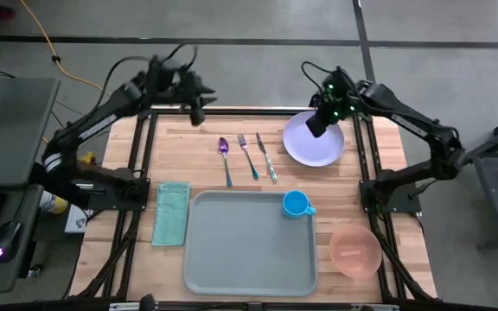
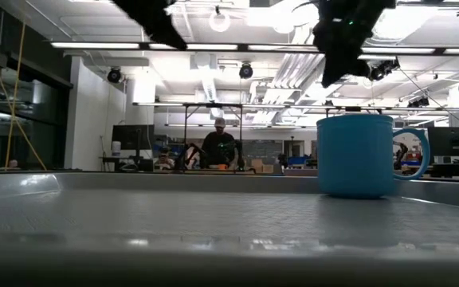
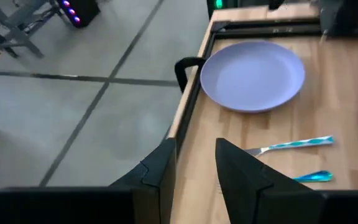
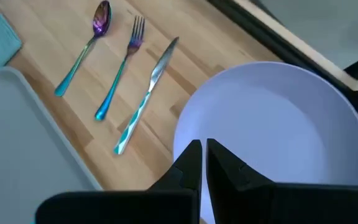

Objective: Set up tray
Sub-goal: Put the violet plate on the gray tray to the bottom left of the blue cup

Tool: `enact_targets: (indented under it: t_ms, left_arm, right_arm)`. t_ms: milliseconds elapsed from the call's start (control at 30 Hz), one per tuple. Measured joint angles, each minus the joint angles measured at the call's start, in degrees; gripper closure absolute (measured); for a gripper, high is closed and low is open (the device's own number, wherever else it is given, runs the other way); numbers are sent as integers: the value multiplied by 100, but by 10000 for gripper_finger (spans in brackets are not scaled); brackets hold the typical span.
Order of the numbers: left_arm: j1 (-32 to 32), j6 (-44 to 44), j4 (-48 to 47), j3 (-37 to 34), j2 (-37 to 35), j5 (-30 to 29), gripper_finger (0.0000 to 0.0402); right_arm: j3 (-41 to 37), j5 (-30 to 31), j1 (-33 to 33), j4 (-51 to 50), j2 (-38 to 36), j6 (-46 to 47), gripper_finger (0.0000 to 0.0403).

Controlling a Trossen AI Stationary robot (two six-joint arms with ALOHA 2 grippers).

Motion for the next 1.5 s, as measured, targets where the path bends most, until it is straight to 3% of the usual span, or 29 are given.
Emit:
enact_targets:
  t_ms: [133, 267, 633, 1067, 1500]
  left_arm:
    - [0, -528, 587, -1277, -936, 46, 257]
    - [0, -795, 811, -2045, -1868, -24, 257]
    - [0, -1094, 703, -2739, -3607, -320, 257]
    - [0, -1157, 64, -2742, -3958, -318, 257]
    - [0, -1159, 15, -2742, -3951, -315, 257]
  right_arm:
    - [95, -37, 21, 11, 390, -81, 402]
    - [92, -40, 161, -30, 744, -61, 402]
    - [88, 11, 504, 373, 1605, 214, 402]
    - [71, 631, 678, 86, 2376, 1255, 402]
    - [71, 470, 680, 247, 2403, 988, 402]
